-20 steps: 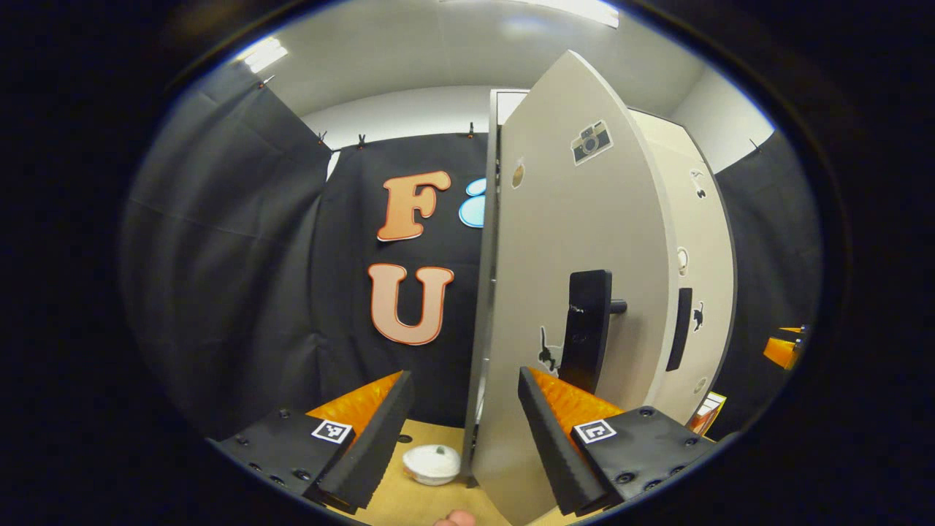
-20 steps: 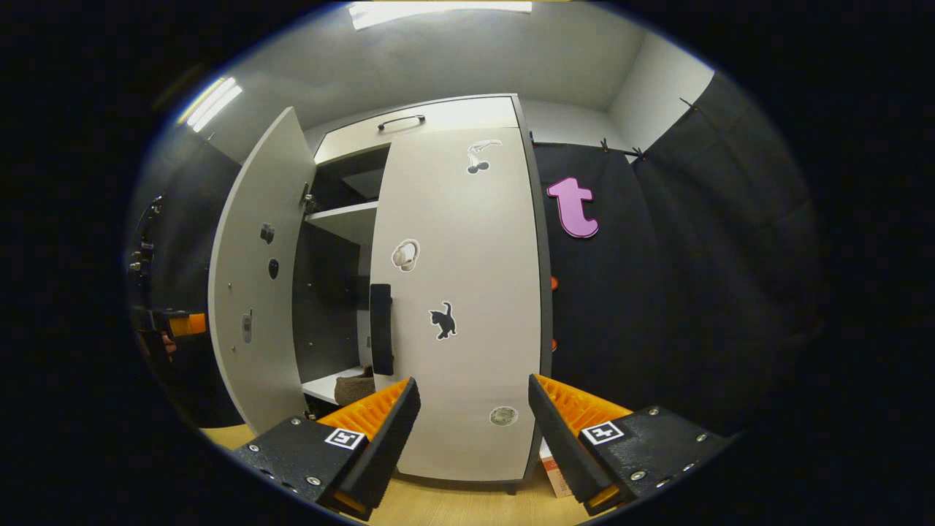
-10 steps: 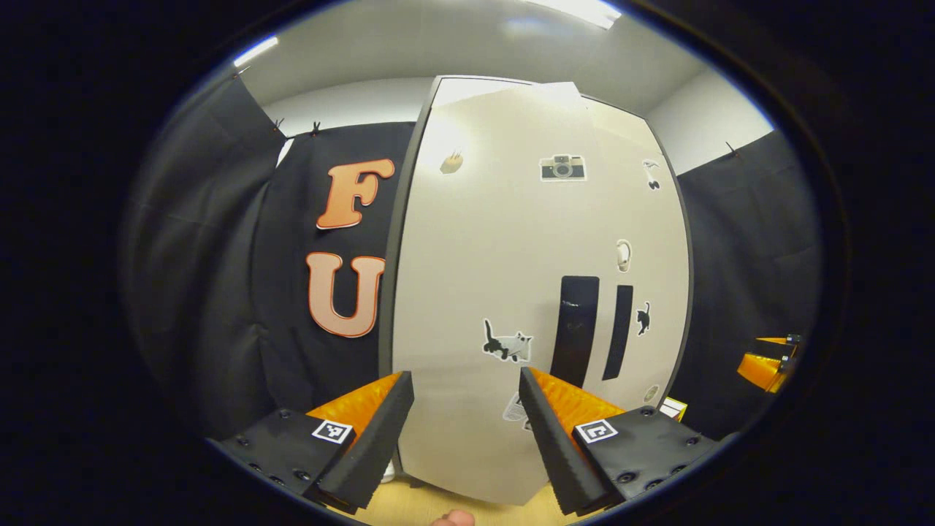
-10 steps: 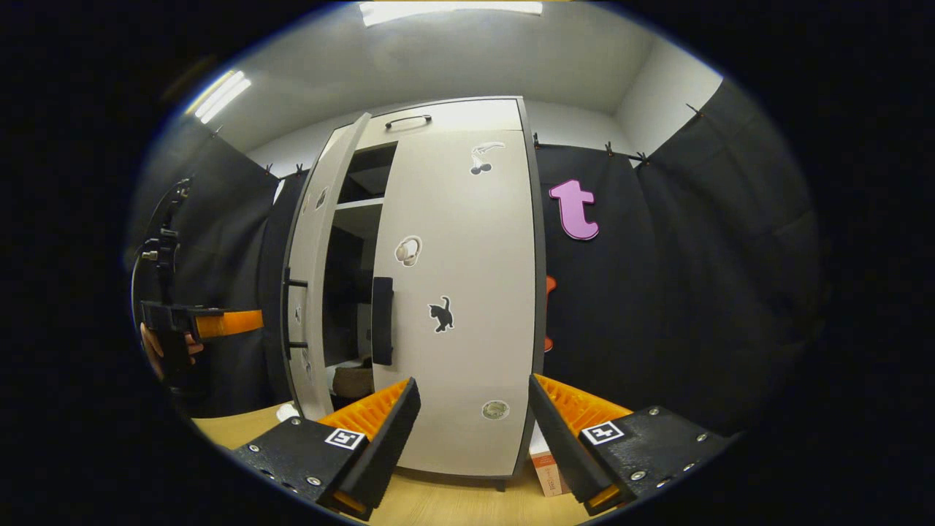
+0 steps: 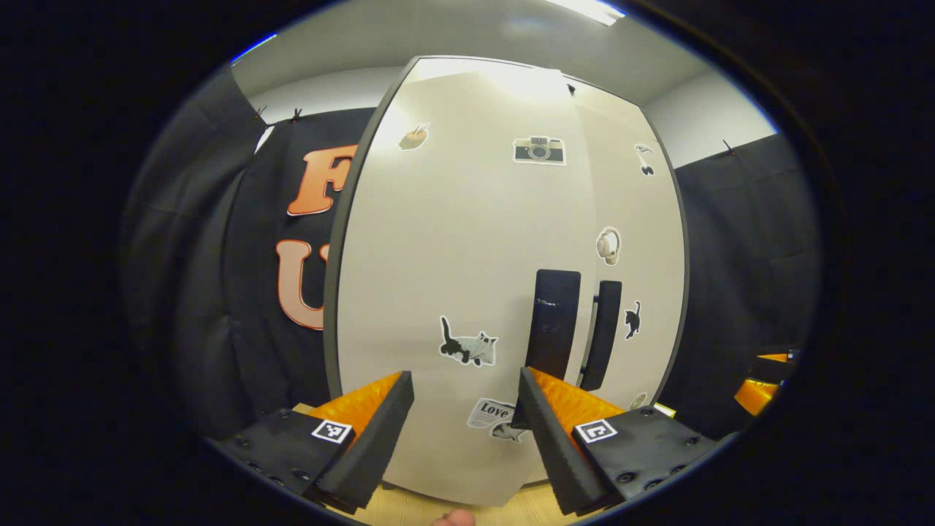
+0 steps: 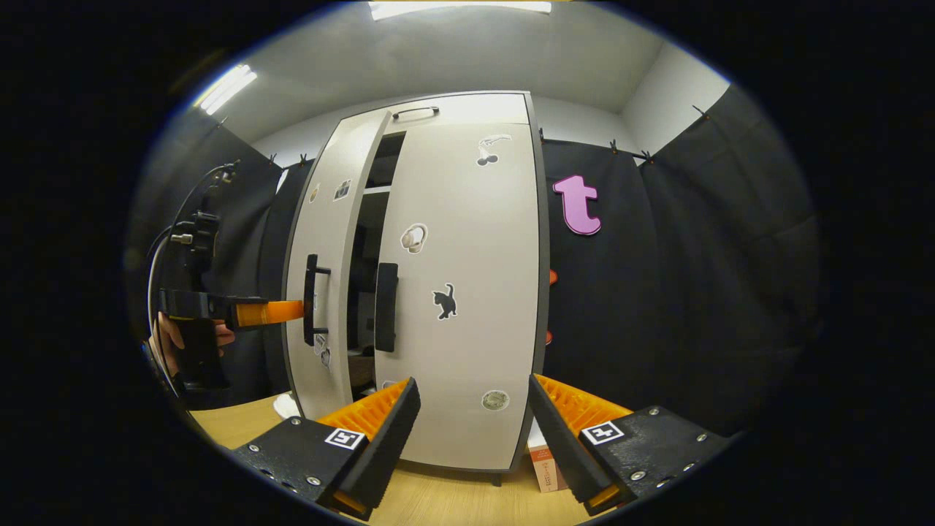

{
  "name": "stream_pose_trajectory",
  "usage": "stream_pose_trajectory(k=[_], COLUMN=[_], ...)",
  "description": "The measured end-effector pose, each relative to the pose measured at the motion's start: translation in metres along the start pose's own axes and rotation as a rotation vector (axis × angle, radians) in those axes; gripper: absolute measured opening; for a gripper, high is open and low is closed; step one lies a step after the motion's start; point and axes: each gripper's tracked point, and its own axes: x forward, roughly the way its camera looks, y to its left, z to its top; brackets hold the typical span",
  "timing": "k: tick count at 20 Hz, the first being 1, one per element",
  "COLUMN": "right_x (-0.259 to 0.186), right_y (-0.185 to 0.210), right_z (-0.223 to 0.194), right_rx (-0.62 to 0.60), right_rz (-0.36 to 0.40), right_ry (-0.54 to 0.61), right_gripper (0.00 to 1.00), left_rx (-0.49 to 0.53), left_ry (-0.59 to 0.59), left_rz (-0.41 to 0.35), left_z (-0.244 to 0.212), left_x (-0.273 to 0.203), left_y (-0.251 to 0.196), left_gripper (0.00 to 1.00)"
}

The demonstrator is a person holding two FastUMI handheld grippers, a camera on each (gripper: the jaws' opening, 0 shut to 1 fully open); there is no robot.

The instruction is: Grab one shoe with the right hand and put it into the shoe cabinet, grab the other shoe with the left hand and put it into the shoe cabinet; then close the right door with the right hand and the left door with the left hand.

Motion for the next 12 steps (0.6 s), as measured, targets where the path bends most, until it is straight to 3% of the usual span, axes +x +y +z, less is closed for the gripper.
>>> stream_pose_trajectory(k=[1,2,3,5,8,9,11,12], right_x=[0.002,0.003,0.002,0.003,0.004,0.006,0.007,0.007], right_y=[0.0,0.001,0.0,0.001,0.002,0.001,0.0,-0.001], right_z=[-0.001,-0.002,-0.002,-0.003,-0.002,-0.001,0.001,0.002], right_rx=[0.003,0.007,0.01,0.014,0.02,0.022,0.023,0.024], right_rz=[0.001,0.003,0.004,0.005,0.007,0.008,0.008,0.008], right_ry=[0.002,0.004,0.005,0.004,0.002,0.0,-0.003,-0.005], right_gripper=[0.92,0.92,0.92,0.92,0.92,0.92,0.92,0.92], left_rx=[0.004,0.012,0.021,0.031,0.018,0.014,0.008,0.012], left_ry=[0.001,-0.001,0.001,-0.006,-0.011,-0.009,-0.009,-0.009], left_rz=[-0.002,-0.001,0.001,0.008,0.021,0.02,0.017,0.015], left_z=[0.001,0.001,0.002,0.001,0.001,0.001,0.001,0.0], left_x=[0.002,0.004,0.006,0.011,0.011,0.011,0.013,0.015], left_y=[-0.002,-0.003,-0.004,-0.006,-0.007,-0.006,-0.008,-0.009], left_gripper=[0.92,0.99,0.95,0.99,0.92,0.99,0.99,0.91])
